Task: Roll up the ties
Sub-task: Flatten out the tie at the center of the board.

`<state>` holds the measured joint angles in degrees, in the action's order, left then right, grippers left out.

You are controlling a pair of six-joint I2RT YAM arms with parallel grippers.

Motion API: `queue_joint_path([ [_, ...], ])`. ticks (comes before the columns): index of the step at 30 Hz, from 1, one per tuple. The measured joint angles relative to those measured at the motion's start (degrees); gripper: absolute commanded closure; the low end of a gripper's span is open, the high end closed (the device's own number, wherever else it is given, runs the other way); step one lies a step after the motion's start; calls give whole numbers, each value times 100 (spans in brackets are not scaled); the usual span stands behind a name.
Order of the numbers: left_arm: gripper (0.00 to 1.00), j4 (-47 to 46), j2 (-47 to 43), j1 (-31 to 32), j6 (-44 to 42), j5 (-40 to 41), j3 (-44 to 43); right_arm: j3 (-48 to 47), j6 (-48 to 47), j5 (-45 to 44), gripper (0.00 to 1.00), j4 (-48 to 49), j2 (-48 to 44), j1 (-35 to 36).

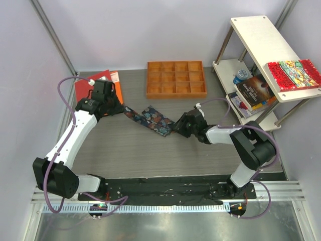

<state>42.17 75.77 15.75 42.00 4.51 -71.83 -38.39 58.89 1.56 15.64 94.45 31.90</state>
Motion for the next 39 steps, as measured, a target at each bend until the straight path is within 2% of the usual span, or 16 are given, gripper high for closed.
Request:
queue_joint_path([
  [1,96,4,0,0,0,2,0,-46,-4,52,60,52,96,2],
  [4,96,15,-9,0,0,4,0,-184,-13,190,67,190,354,11],
  [12,96,15,-20,0,-2,42,0,-260,-7,289,79,256,525,13],
  [13,96,17,-20,0,-2,44,0,-286,-7,315,84,258,562,13],
  [19,96,17,-20,0,-13,46,0,-422,-7,529,99,444,831,13],
  [29,96,164,-20,0,-20,68,-61,-446,-96,702,99,546,887,13],
  [37,96,804,-44,0,-44,243,-1123,-140,-584,640,99,-1012,-114,-223],
  [39,95,942,-76,0,-44,260,-1375,-96,-739,603,81,-1438,-350,-308],
])
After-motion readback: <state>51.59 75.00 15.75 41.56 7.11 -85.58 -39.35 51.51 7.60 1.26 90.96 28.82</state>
